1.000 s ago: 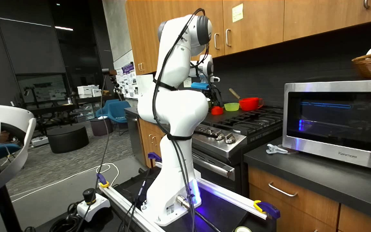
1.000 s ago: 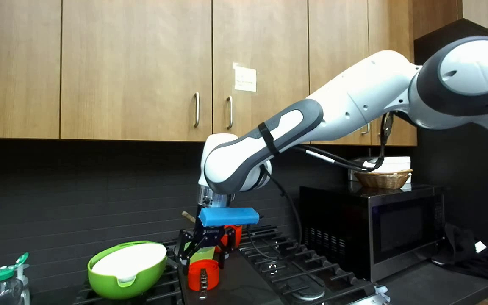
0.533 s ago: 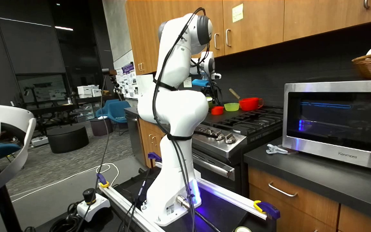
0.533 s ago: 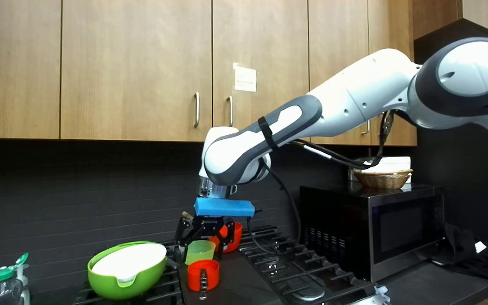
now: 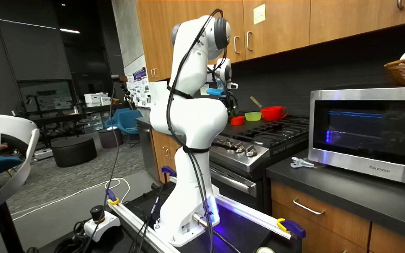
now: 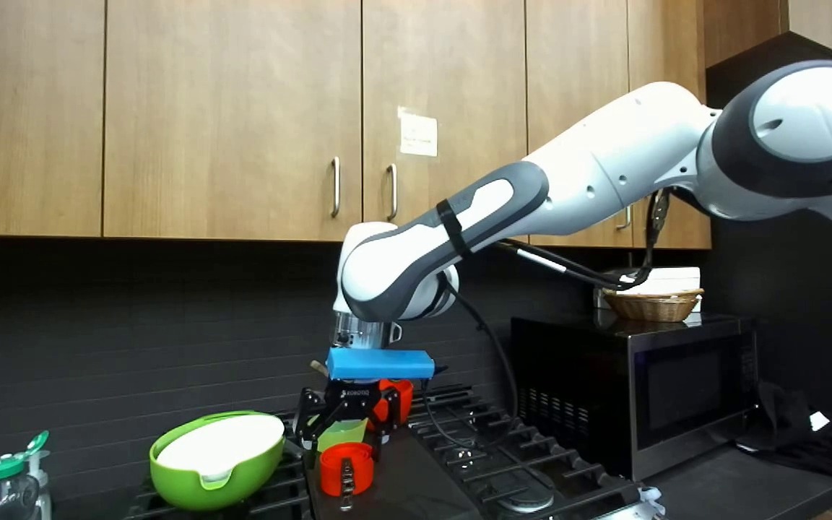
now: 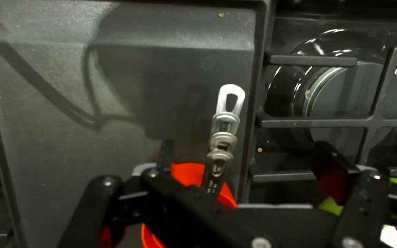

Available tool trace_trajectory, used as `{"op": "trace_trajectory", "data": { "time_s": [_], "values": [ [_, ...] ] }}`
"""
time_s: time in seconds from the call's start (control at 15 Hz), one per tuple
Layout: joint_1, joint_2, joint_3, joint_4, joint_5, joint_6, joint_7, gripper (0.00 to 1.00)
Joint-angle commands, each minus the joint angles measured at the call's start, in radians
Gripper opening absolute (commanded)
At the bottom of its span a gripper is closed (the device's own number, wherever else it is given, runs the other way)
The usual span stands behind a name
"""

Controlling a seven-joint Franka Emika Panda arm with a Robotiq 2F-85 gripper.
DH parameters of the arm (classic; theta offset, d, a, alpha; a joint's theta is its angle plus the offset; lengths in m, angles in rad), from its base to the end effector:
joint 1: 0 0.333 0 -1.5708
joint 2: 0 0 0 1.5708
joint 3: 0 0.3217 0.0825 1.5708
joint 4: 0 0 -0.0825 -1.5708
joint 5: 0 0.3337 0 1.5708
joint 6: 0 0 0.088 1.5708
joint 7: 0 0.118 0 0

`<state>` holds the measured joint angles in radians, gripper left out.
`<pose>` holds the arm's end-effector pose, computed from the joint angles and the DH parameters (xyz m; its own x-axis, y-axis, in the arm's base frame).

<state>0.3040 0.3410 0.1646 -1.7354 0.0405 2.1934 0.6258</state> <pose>0.5552 0.2716 0.4149 0.9802 -0.1932 0.0437 -0.1853 -0.9722 -0.1429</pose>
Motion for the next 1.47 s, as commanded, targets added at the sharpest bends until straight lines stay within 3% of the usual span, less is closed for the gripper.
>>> {"op": "trace_trajectory", "data": {
  "time_s": [0.0,0.47,0.6,0.67,0.73,1.07,1.13,1.4],
  "values": [
    [0.001,-0.006,-0.008,-0.008,0.019,-0.019,0.008,1.00],
    [-0.002,0.024,-0.017,0.015,0.018,-0.021,0.008,1.00],
    [-0.001,0.028,-0.018,0.017,0.018,-0.021,0.008,0.91],
    [-0.001,0.029,-0.018,0.019,0.019,-0.022,0.007,0.95],
    [0.000,0.030,-0.018,0.020,0.018,-0.022,0.007,0.91],
    [-0.001,0.026,-0.018,0.020,0.018,-0.018,0.004,0.90],
    [-0.001,0.026,-0.018,0.022,0.018,-0.019,0.003,0.77],
    [0.000,0.025,-0.018,0.029,0.016,-0.020,0.001,0.76]
  ]
}}
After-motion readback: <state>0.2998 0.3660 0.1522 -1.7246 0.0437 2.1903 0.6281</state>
